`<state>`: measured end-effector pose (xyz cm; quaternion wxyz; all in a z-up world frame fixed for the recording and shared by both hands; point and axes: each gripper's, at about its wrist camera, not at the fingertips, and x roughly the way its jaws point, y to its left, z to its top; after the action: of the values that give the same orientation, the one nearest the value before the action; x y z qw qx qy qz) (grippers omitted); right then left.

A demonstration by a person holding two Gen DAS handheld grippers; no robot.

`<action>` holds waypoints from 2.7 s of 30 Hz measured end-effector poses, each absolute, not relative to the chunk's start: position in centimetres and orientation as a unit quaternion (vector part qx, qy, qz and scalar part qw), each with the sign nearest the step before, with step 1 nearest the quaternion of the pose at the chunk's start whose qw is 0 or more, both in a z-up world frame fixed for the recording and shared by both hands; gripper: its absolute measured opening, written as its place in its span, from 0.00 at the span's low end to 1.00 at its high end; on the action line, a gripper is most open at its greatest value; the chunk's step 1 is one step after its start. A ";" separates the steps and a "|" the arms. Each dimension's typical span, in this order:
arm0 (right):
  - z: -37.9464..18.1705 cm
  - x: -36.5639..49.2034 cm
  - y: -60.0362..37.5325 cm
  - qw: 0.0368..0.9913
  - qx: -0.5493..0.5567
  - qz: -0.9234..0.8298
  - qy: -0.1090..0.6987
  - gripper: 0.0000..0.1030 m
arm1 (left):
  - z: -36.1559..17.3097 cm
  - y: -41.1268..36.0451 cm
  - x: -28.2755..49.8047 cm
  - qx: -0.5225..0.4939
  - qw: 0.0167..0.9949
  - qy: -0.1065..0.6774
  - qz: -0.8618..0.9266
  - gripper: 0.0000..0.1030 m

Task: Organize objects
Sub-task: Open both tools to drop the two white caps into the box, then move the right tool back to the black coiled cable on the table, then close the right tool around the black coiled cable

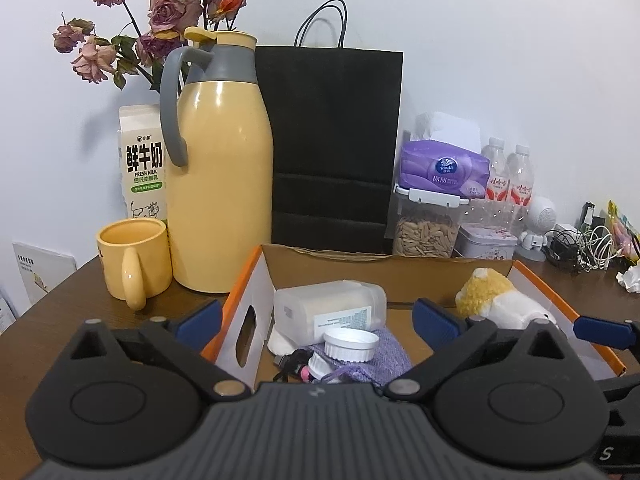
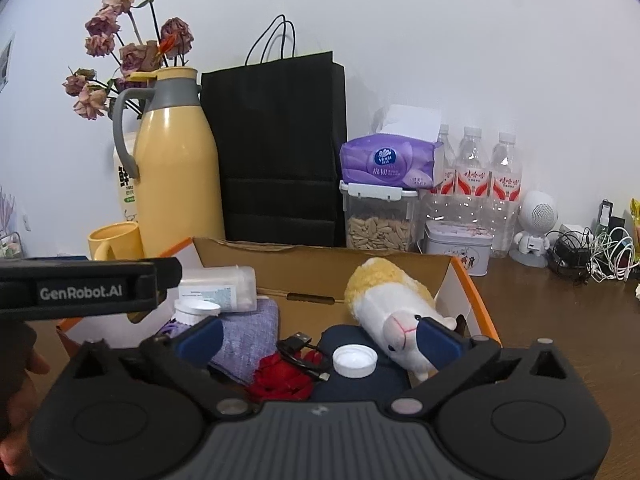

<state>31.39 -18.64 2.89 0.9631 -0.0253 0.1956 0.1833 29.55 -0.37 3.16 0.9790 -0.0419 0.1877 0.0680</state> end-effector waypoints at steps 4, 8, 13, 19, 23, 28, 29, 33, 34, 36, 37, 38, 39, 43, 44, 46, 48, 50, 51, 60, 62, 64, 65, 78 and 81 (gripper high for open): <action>3.0 31.2 -18.7 0.963 -0.027 0.184 0.197 1.00 | 3.3 -0.3 29.1 -0.045 0.979 0.186 0.067 1.00; 3.2 30.7 -18.8 0.963 -0.029 0.185 0.195 1.00 | 3.6 -0.3 28.3 -0.051 0.980 0.183 0.065 1.00; 3.7 29.3 -19.3 0.964 -0.032 0.186 0.188 1.00 | 4.1 0.1 26.6 -0.055 0.981 0.178 0.060 1.00; 3.3 26.8 -20.1 0.963 -0.044 0.186 0.188 1.00 | 4.2 0.6 24.2 -0.051 0.981 0.182 0.052 1.00; 3.0 25.0 -20.7 0.962 -0.049 0.190 0.190 1.00 | 3.7 0.6 22.5 -0.037 0.980 0.192 0.042 1.00; 2.4 23.2 -21.0 0.958 -0.061 0.199 0.195 1.00 | 2.4 0.8 20.6 -0.027 0.977 0.207 0.033 1.00; 2.2 22.9 -21.1 0.958 -0.063 0.200 0.197 1.00 | 2.1 0.9 20.3 -0.025 0.977 0.209 0.033 1.00; 1.3 21.9 -21.1 0.953 -0.070 0.204 0.212 1.00 | 1.0 1.0 19.2 -0.014 0.974 0.224 0.035 1.00; 1.1 21.7 -21.1 0.952 -0.071 0.205 0.215 1.00 | 0.8 1.0 18.9 -0.012 0.973 0.226 0.035 1.00; 0.9 21.2 -21.1 0.950 -0.074 0.209 0.219 1.00 | 0.4 1.3 18.4 -0.009 0.972 0.230 0.037 1.00; 0.8 21.0 -21.0 0.950 -0.075 0.210 0.220 1.00 | 0.3 1.4 18.2 -0.009 0.972 0.232 0.038 1.00; 0.7 20.8 -21.0 0.949 -0.076 0.212 0.221 1.00 | 0.1 1.6 18.0 -0.010 0.971 0.235 0.041 1.00; 0.6 20.7 -20.9 0.948 -0.077 0.214 0.222 1.00 | 0.0 1.8 17.9 -0.012 0.970 0.237 0.043 1.00; 0.2 20.7 -20.5 0.945 -0.085 0.217 0.231 1.00 | -0.5 2.4 18.0 -0.023 0.967 0.247 0.052 1.00; 0.1 20.7 -20.3 0.944 -0.088 0.217 0.233 1.00 | -0.5 2.4 18.0 -0.023 0.967 0.247 0.053 1.00; -0.1 20.6 -20.1 0.943 -0.092 0.218 0.235 1.00 | -0.6 2.5 18.1 -0.022 0.967 0.247 0.053 1.00; -0.2 20.6 -19.9 0.942 -0.094 0.219 0.238 1.00 | -0.7 2.5 18.2 -0.022 0.967 0.249 0.054 1.00; -0.4 20.5 -19.8 0.940 -0.095 0.222 0.240 1.00 | -0.8 2.5 18.3 -0.023 0.966 0.251 0.057 1.00; -0.4 20.5 -19.7 0.939 -0.094 0.225 0.243 1.00 | -0.8 2.6 18.4 -0.023 0.966 0.252 0.059 1.00; -1.2 20.3 -17.7 0.921 -0.096 0.268 0.266 0.80 | -0.7 2.7 18.3 -0.024 0.965 0.253 0.059 1.00; -1.3 20.3 -17.1 0.916 -0.096 0.278 0.272 0.72 | -0.7 2.7 18.3 -0.025 0.965 0.253 0.058 1.00; -1.4 20.3 -16.6 0.912 -0.095 0.286 0.278 0.67 | -0.7 2.7 18.2 -0.025 0.966 0.252 0.057 1.00; -1.4 20.3 -16.3 0.911 -0.096 0.288 0.278 0.63 | -0.7 2.7 18.2 -0.025 0.966 0.252 0.057 1.00; -1.7 20.8 -14.6 0.903 -0.111 0.292 0.294 0.40 | -0.8 2.4 18.1 -0.022 0.965 0.256 0.055 1.00; -1.7 20.7 -14.4 0.904 -0.116 0.290 0.291 0.38 | -0.8 2.4 18.1 -0.022 0.965 0.257 0.056 1.00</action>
<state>20.68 -14.42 -1.67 0.9043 -0.1161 0.2913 0.2897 18.07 2.45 -0.81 0.9646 -0.0220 0.2568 0.0555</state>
